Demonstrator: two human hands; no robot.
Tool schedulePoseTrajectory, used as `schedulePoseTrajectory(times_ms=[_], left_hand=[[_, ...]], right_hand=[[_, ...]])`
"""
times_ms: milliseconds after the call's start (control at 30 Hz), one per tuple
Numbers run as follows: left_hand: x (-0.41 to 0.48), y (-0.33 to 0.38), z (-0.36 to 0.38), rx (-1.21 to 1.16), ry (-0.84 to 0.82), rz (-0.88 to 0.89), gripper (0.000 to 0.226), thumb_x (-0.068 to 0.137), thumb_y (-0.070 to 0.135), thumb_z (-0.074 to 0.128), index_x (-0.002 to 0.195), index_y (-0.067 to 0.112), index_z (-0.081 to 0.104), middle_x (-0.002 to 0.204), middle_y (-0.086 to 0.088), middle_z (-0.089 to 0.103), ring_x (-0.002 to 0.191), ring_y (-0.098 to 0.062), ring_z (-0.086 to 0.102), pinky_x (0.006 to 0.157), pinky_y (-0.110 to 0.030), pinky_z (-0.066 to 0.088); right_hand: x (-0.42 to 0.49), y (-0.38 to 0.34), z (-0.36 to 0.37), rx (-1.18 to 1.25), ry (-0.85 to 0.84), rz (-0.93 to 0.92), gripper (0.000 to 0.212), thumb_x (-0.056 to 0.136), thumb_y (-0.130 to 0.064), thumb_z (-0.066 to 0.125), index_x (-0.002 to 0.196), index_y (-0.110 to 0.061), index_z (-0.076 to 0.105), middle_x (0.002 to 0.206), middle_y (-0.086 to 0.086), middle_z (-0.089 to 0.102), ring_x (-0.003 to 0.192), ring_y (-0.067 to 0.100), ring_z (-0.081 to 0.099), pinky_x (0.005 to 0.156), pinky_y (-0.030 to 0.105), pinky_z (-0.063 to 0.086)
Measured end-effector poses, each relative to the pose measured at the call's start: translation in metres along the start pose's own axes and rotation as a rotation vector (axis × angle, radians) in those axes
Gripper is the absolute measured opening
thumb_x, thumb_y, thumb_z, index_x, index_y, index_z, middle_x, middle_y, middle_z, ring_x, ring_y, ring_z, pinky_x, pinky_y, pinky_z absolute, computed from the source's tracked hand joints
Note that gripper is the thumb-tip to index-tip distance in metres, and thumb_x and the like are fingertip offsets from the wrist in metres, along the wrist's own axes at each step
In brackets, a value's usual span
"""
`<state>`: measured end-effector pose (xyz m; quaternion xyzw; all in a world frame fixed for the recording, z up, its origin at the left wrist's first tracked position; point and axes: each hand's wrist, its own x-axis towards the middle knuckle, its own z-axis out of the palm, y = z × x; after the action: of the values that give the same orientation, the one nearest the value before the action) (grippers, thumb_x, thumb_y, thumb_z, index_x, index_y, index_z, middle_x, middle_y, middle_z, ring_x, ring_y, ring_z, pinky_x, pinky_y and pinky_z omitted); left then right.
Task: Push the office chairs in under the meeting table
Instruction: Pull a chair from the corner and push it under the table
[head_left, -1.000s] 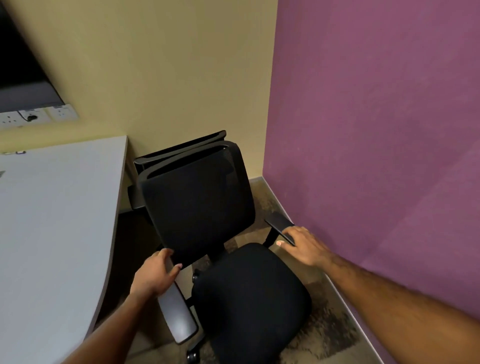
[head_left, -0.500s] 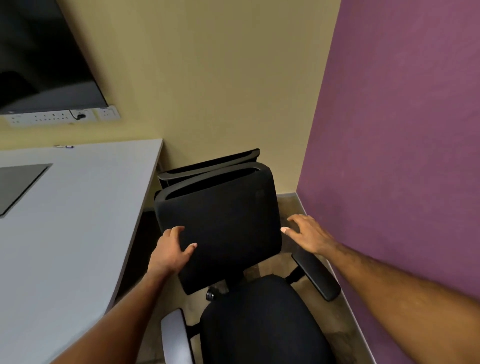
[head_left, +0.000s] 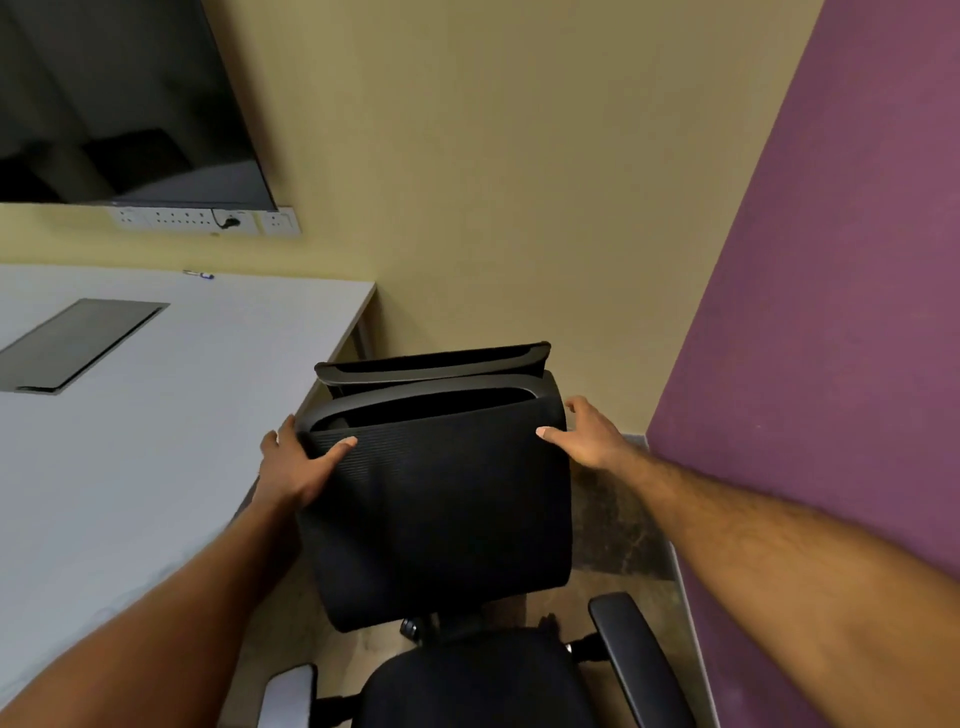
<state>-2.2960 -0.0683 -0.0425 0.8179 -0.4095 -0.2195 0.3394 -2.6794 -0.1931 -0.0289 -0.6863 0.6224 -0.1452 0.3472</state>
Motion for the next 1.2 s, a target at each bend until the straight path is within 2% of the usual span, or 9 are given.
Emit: schedulePoseTrajectory(times_ms=[100,200,267,333,400,533,633,867,1200], left_hand=[[0.006,-0.004,0.006,-0.013,-0.055,-0.004,0.101,0.076,0.065,0.076,0.154,0.020,0.031,0.156,-0.016,0.029,0.144,-0.037,0.032,0.119,-0.055,0.030],[0.010,-0.004,0.008,-0.062,-0.062,-0.034,0.111,0.066,0.076,0.075,0.152,0.018,0.033,0.155,-0.015,0.033,0.141,-0.037,0.038,0.117,-0.055,0.034],[0.012,-0.001,0.006,-0.124,-0.036,-0.075,0.126,0.053,0.085,0.070,0.150,0.012,0.035,0.153,-0.017,0.038,0.138,-0.037,0.042,0.116,-0.055,0.037],[0.010,-0.001,0.005,-0.144,-0.049,-0.114,0.133,0.053,0.086,0.069,0.155,0.012,0.026,0.159,-0.016,0.028,0.143,-0.037,0.036,0.118,-0.056,0.032],[0.007,-0.006,0.004,-0.139,-0.095,-0.149,0.133,0.064,0.082,0.071,0.161,0.018,0.008,0.168,-0.009,0.006,0.151,-0.037,0.022,0.122,-0.056,0.024],[0.002,-0.014,0.004,-0.121,-0.119,-0.165,0.133,0.068,0.079,0.070,0.161,0.025,-0.010,0.169,-0.001,-0.017,0.155,-0.038,0.007,0.124,-0.059,0.016],[-0.004,-0.019,0.003,-0.122,-0.134,-0.117,0.132,0.070,0.078,0.069,0.160,0.025,-0.011,0.168,0.000,-0.019,0.155,-0.038,0.003,0.124,-0.058,0.014],[0.004,-0.017,0.002,-0.195,-0.220,-0.006,0.119,0.079,0.071,0.067,0.162,0.023,-0.003,0.169,0.000,-0.016,0.156,-0.034,0.002,0.125,-0.056,0.011],[0.021,-0.002,0.038,-0.193,-0.214,0.000,0.124,0.075,0.069,0.073,0.161,0.026,-0.005,0.168,0.001,-0.020,0.155,-0.037,-0.004,0.124,-0.059,0.009]], right_hand=[[0.027,-0.005,0.001,0.124,-0.086,0.005,0.064,0.084,-0.041,0.078,0.134,-0.019,0.046,0.130,-0.001,0.058,0.128,0.025,0.054,0.089,0.024,0.045],[0.041,-0.007,0.010,0.238,-0.143,0.053,0.099,0.080,-0.038,0.083,0.154,-0.013,0.022,0.147,0.006,0.049,0.133,0.027,0.050,0.108,0.038,0.044],[0.044,-0.006,0.018,0.238,-0.113,0.053,0.103,0.078,-0.040,0.084,0.154,-0.017,0.019,0.148,0.007,0.048,0.133,0.028,0.050,0.110,0.042,0.043],[0.042,-0.002,0.022,0.222,-0.096,0.045,0.099,0.077,-0.042,0.084,0.152,-0.020,0.022,0.146,0.005,0.050,0.130,0.027,0.051,0.102,0.037,0.044],[0.039,0.000,0.027,0.209,-0.083,0.026,0.093,0.079,-0.044,0.082,0.150,-0.022,0.027,0.144,0.004,0.053,0.127,0.026,0.053,0.094,0.033,0.041],[0.030,0.002,0.036,0.127,-0.018,0.031,0.072,0.090,-0.049,0.068,0.148,-0.023,0.035,0.142,0.005,0.056,0.128,0.030,0.054,0.091,0.032,0.039],[0.025,0.007,0.040,0.089,0.038,0.044,0.059,0.097,-0.047,0.058,0.145,-0.019,0.040,0.144,0.010,0.055,0.129,0.033,0.053,0.094,0.035,0.041],[0.015,0.023,0.037,0.052,0.141,0.086,0.049,0.103,-0.036,0.048,0.145,-0.013,0.040,0.143,0.016,0.054,0.130,0.038,0.052,0.106,0.046,0.043],[0.004,0.053,0.023,-0.063,0.233,0.037,0.035,0.104,-0.033,0.049,0.123,-0.004,0.054,0.118,0.020,0.064,0.106,0.040,0.060,0.089,0.048,0.050]])
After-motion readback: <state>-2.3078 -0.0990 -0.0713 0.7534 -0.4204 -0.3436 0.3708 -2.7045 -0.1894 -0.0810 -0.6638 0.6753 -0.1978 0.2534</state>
